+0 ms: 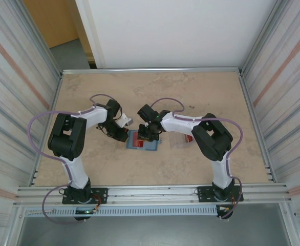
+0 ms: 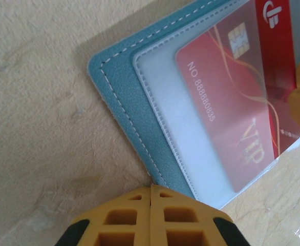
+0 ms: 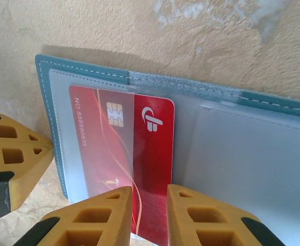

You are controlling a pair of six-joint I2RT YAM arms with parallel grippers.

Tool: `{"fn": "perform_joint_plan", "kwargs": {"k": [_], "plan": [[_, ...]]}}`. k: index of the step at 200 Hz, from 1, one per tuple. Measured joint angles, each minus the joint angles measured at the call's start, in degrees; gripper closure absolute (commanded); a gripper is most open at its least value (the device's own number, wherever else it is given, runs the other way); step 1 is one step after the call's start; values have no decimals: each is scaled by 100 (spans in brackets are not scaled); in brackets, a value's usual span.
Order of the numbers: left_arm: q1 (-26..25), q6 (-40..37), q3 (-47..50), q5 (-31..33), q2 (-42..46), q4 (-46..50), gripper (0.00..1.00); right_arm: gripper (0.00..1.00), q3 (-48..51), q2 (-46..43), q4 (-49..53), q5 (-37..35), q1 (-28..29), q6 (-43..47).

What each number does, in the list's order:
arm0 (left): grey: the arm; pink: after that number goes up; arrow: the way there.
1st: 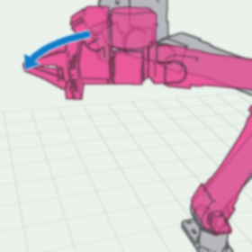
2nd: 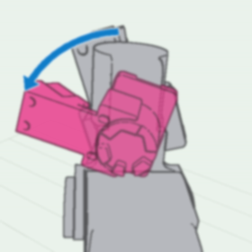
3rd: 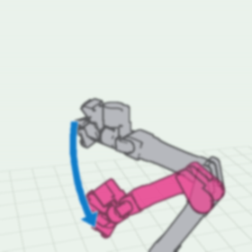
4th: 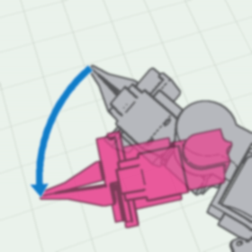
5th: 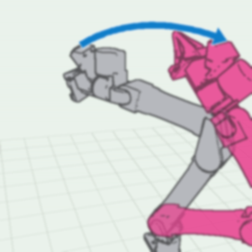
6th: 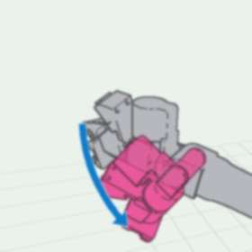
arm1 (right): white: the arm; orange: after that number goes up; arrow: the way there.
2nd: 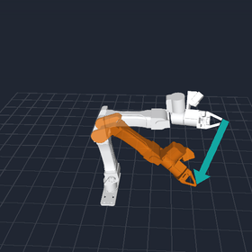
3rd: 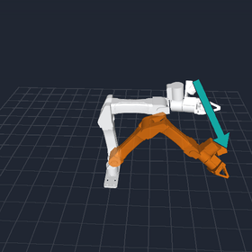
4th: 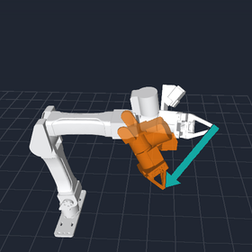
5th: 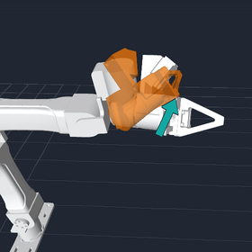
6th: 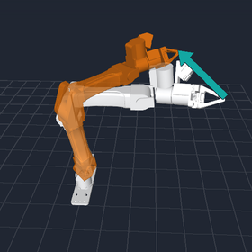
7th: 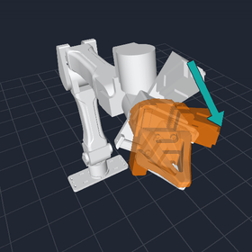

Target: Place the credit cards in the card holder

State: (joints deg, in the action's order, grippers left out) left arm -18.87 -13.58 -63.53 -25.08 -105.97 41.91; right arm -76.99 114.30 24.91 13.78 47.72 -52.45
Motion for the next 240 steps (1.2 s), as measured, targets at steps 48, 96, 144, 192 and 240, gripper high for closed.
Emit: {"fn": "perform_joint_plan", "kwargs": {"k": [48, 96, 144, 192, 240], "plan": [[0, 0, 0, -2, 0, 0, 100, 73, -7, 0, 28, -13, 28, 0], [-4, 0, 0, -2, 0, -4, 100, 74, -7, 0, 87, -50, 28, 0], [-4, 2, 0, -2, 0, -4, 100, 80, -116, 72, 87, -11, 70, 9], [-15, 15, 0, -7, 0, -9, 100, 80, -365, 275, 44, 83, 125, 9], [-22, 15, 0, -4, 0, -13, 100, 77, -404, 343, 48, 118, 138, 13]]}}
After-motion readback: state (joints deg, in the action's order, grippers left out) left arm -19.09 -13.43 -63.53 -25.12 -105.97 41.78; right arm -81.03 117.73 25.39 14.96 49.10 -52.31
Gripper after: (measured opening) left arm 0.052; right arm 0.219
